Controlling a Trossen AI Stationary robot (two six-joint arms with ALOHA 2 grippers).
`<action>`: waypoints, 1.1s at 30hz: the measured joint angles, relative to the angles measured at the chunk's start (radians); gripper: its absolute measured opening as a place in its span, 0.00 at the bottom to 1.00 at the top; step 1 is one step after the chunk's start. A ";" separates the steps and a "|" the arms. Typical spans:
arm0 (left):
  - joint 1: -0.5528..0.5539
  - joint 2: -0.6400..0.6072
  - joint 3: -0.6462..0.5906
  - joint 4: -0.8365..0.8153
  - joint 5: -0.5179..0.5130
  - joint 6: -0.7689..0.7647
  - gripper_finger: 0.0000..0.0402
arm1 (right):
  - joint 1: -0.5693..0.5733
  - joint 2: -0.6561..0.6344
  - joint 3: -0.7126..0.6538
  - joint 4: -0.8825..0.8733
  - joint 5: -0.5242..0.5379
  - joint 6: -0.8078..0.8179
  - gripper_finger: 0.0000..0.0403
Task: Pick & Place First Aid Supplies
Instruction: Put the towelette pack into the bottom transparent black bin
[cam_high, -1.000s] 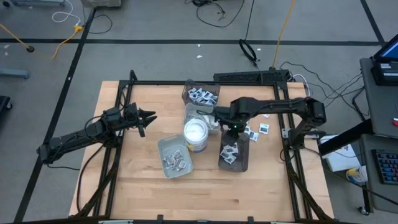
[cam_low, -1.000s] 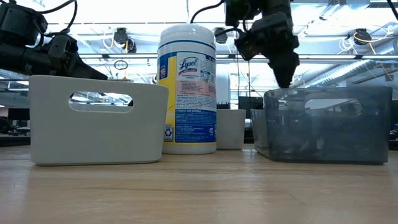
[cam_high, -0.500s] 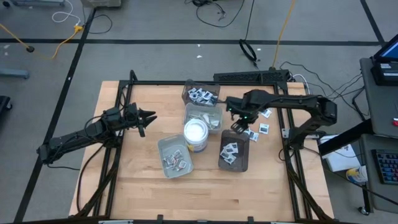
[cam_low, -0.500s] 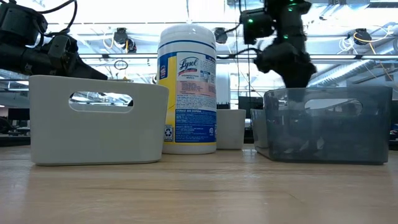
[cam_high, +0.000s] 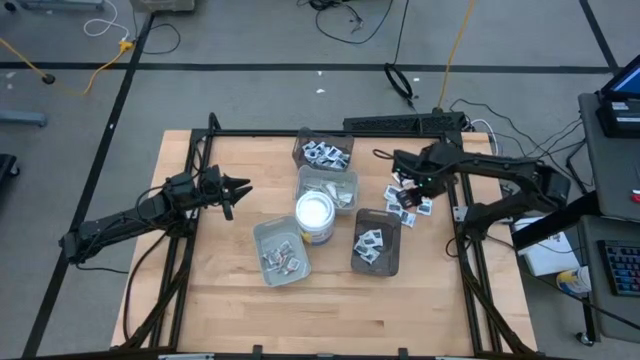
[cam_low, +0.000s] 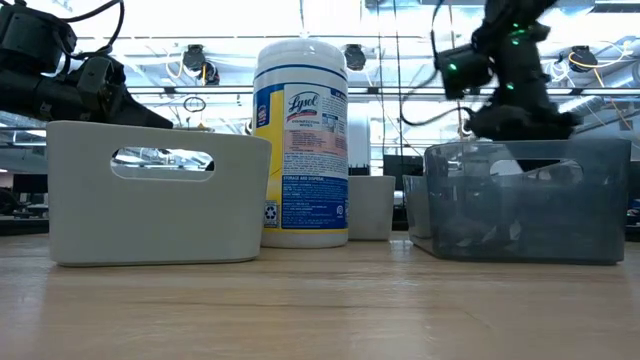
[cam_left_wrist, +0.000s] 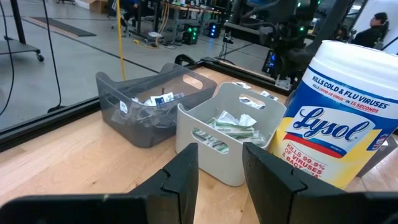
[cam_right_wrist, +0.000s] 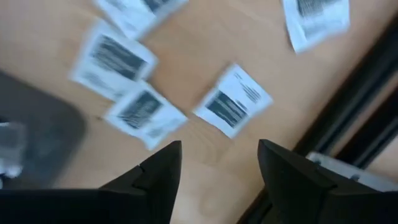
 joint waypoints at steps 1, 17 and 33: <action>0.000 0.000 0.000 0.000 0.000 0.000 0.32 | -0.010 -0.012 -0.024 0.000 -0.001 0.018 0.51; 0.000 0.000 0.000 0.000 0.000 0.000 0.32 | -0.072 -0.019 -0.311 0.310 -0.050 0.144 0.51; 0.000 0.000 0.000 0.000 0.000 0.000 0.32 | -0.139 0.065 -0.316 0.360 -0.079 0.048 0.27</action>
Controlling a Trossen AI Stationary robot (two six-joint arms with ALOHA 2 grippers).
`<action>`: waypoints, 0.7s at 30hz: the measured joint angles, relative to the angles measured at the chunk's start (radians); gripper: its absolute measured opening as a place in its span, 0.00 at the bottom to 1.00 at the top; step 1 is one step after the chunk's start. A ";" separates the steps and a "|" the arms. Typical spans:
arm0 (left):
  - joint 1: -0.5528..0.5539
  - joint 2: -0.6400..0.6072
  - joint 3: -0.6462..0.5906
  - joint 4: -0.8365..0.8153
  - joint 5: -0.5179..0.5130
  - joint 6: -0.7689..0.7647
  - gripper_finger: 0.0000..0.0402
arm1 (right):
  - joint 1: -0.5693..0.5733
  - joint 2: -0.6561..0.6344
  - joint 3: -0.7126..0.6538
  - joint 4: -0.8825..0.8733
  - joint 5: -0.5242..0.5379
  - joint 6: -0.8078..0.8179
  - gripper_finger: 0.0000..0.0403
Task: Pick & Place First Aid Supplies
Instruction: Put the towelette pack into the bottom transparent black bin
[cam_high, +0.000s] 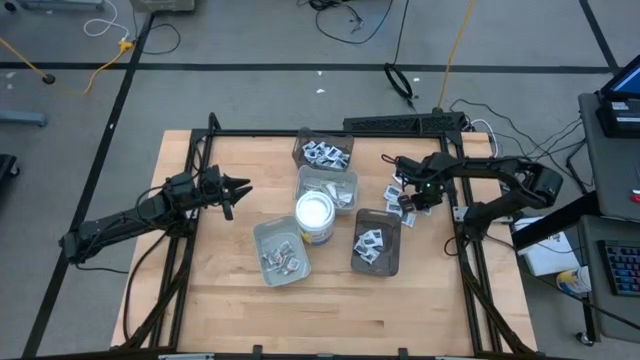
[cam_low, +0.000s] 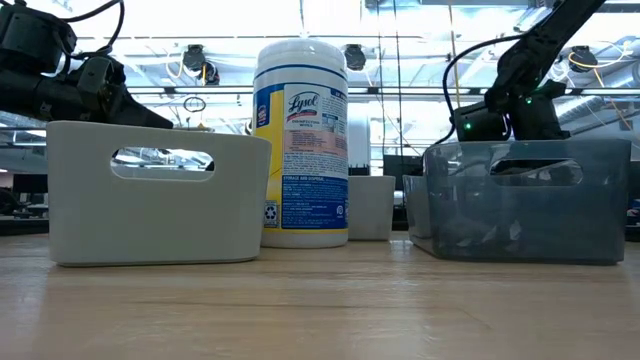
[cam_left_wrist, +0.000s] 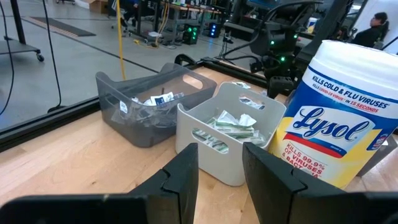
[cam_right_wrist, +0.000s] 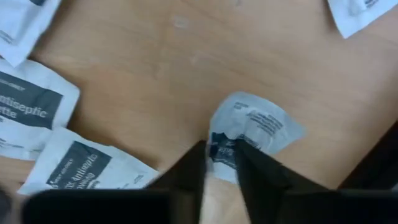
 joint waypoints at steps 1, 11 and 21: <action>0.000 0.000 0.000 0.000 0.000 0.000 0.32 | -0.003 0.000 0.000 -0.001 0.002 -0.004 0.21; 0.000 0.000 0.000 0.000 0.000 0.000 0.32 | -0.027 -0.003 0.065 -0.066 0.017 -0.113 0.01; 0.000 0.000 0.000 0.000 0.000 0.000 0.32 | -0.023 -0.005 0.295 -0.274 0.001 -0.247 0.01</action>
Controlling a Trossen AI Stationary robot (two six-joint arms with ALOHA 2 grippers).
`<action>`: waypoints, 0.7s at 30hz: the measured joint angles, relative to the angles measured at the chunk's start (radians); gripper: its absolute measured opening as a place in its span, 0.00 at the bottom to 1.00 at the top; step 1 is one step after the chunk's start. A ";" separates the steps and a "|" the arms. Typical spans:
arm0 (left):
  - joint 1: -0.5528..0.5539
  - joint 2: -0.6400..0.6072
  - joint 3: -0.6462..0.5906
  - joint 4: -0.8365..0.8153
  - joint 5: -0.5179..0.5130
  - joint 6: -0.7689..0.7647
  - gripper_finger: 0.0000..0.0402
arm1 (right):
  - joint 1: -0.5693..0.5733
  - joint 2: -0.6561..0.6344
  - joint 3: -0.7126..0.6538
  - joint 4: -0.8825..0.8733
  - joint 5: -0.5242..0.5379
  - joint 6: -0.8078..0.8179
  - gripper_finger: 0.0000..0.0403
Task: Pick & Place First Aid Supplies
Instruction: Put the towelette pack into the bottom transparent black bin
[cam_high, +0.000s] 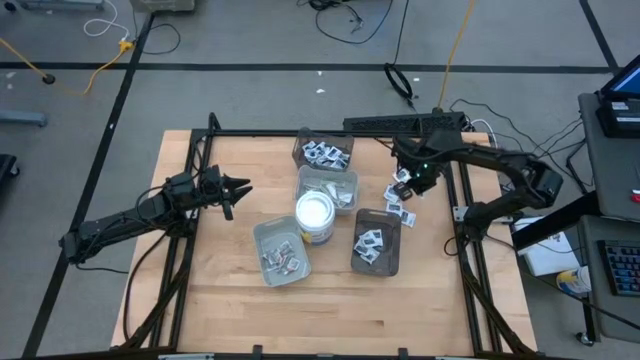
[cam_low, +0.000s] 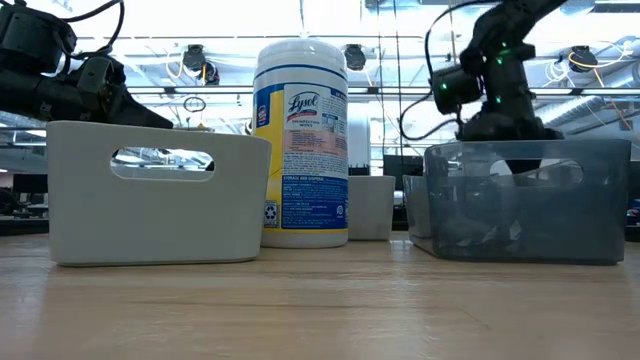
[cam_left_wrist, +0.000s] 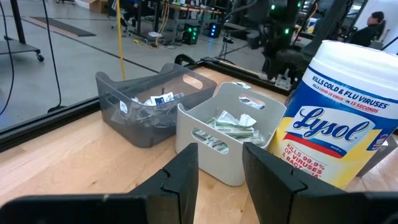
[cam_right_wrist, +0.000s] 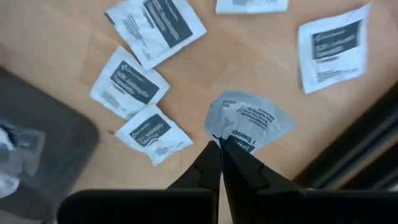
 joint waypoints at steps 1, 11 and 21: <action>0.000 0.000 0.000 0.000 0.000 0.000 0.32 | 0.000 0.000 0.021 -0.022 0.000 -0.008 0.01; 0.000 0.000 0.000 0.000 0.000 0.000 0.32 | 0.028 0.009 0.158 -0.108 0.002 -0.036 0.01; 0.000 0.000 0.000 0.000 0.000 0.000 0.32 | 0.246 0.058 0.226 -0.109 -0.005 -0.084 0.00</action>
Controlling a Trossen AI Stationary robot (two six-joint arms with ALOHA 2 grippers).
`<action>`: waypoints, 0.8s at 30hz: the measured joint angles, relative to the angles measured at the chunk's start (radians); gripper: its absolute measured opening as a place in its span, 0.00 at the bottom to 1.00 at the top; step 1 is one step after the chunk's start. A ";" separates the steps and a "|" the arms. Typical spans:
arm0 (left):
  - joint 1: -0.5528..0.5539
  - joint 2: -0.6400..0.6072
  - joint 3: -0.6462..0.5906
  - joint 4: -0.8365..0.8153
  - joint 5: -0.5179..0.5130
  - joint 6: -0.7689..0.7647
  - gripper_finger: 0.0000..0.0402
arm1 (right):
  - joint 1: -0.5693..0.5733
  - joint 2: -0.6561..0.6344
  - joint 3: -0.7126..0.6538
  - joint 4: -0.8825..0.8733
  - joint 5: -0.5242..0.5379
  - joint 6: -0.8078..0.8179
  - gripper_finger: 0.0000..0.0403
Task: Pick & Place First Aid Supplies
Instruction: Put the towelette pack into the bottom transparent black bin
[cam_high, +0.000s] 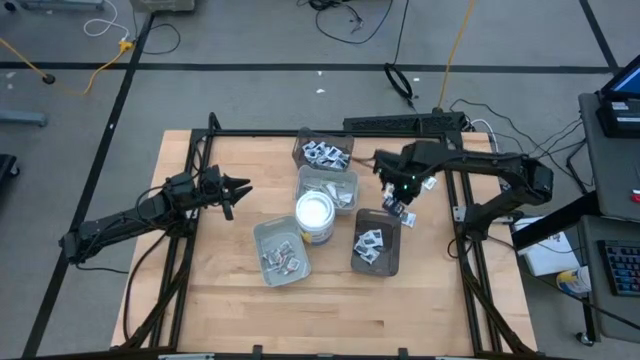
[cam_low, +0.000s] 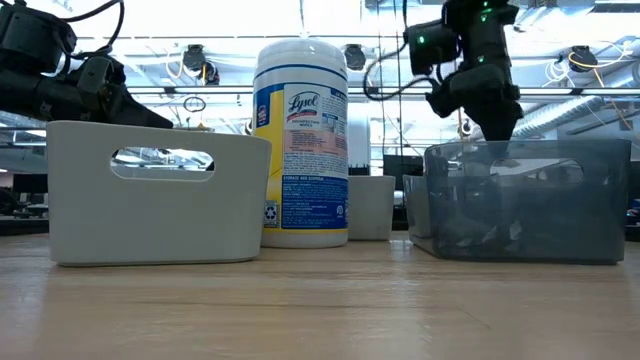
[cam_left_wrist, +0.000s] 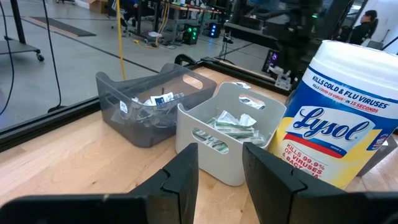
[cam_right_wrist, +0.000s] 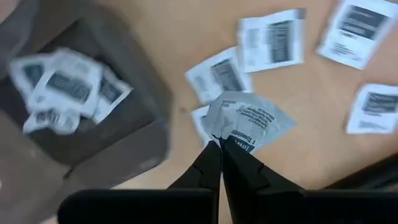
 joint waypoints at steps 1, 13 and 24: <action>0.000 0.000 0.000 0.000 0.000 0.000 0.32 | 0.024 0.000 0.000 0.003 -0.002 -0.005 0.00; 0.000 0.000 0.000 0.000 0.000 0.000 0.32 | 0.318 0.001 0.001 0.135 -0.102 0.000 0.00; 0.000 0.000 0.000 0.000 0.000 0.000 0.32 | 0.456 0.063 0.000 0.249 -0.101 0.042 0.00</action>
